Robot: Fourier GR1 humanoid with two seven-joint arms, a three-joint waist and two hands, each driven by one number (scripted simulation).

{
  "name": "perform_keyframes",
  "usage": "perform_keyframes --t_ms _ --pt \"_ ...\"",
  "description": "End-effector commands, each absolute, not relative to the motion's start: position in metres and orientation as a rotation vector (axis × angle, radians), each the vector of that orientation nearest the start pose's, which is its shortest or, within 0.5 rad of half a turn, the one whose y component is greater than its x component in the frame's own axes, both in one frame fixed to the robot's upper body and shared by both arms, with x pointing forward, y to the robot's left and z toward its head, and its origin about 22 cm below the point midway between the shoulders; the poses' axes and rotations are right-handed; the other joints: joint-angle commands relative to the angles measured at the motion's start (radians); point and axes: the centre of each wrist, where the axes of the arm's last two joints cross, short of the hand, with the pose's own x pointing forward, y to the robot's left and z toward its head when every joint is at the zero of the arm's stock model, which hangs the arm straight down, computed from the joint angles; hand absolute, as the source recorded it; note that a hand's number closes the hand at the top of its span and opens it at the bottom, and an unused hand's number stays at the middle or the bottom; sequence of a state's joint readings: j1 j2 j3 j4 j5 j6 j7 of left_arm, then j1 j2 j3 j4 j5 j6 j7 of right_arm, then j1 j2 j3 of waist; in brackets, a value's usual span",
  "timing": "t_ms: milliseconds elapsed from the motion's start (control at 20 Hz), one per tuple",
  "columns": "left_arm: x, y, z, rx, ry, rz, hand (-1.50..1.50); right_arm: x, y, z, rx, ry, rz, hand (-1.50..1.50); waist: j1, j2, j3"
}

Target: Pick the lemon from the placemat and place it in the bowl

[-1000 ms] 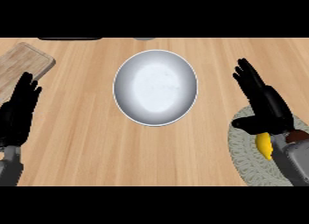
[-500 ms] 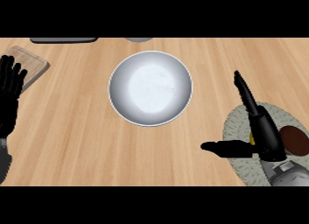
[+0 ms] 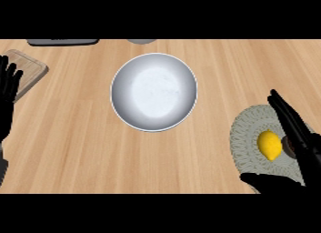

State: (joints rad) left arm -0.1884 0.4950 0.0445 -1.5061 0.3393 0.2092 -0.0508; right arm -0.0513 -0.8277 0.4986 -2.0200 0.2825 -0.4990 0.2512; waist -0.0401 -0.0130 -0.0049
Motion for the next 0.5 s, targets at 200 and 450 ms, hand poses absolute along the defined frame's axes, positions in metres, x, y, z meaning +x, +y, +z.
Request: perform_keyframes --t_ms 200,450 --pt "0.284 0.336 0.083 0.248 -1.774 0.034 0.0 0.177 -0.256 0.183 -0.838 -1.353 1.041 -1.5 0.017 0.005 -0.002" --pt "0.282 0.343 0.081 0.266 -1.79 0.02 0.0 0.167 -0.252 0.211 -0.764 -1.129 1.18 -1.5 0.035 0.012 0.001"
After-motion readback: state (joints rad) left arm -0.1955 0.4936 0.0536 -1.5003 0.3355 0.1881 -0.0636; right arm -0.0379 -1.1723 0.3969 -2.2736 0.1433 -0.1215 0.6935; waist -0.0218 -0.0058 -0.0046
